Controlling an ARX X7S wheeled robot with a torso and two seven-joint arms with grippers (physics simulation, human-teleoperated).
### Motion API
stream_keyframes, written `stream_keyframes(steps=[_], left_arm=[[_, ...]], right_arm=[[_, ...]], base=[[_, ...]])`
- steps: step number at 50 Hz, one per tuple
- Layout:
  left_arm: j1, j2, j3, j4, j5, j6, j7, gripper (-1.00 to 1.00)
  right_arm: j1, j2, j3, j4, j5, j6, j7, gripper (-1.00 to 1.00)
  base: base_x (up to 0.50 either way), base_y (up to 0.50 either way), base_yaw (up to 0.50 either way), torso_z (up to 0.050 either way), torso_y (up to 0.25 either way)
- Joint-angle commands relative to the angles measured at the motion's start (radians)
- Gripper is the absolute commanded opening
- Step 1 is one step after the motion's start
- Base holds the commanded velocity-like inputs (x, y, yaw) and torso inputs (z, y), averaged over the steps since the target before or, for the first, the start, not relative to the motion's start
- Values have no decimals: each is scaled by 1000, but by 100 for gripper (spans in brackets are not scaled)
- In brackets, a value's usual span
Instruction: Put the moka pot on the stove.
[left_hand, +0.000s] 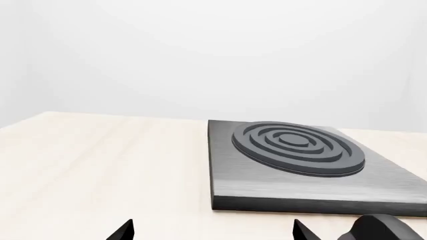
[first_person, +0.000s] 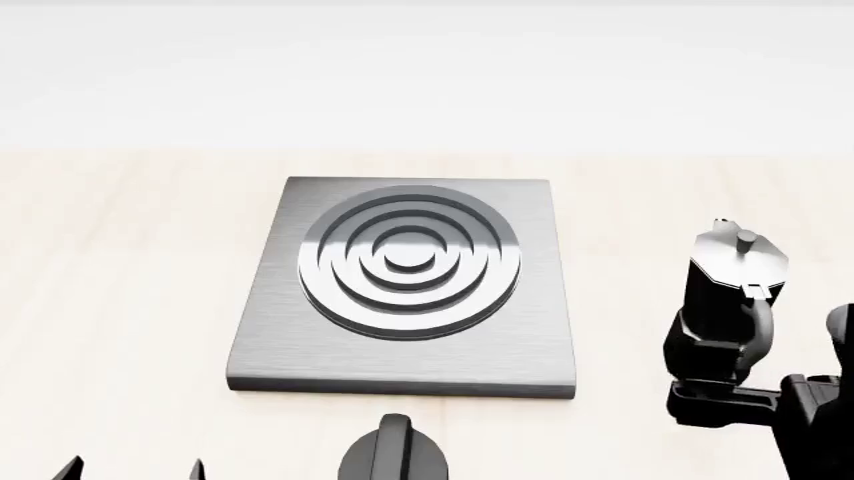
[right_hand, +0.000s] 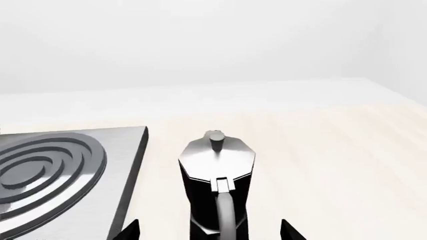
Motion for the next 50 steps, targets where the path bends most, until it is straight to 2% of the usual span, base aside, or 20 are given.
stream_keyframes(steps=[1,23,50], left_arm=[[-3,18,-23,-4,27,9,12,100],[-3,15,-17,-2,25,14,5,100],[0,10,-7,10,27,12,-8,100]], right_arm=[[12,-16,46,75,14,-1,-75,100],[157,-14,-2,248,0,14,-148,100],[254,-91,-76,511,-71,-103,-246,100]], base=[[0,0,0,0,0],[0,0,0,0,0],[0,0,0,0,0]])
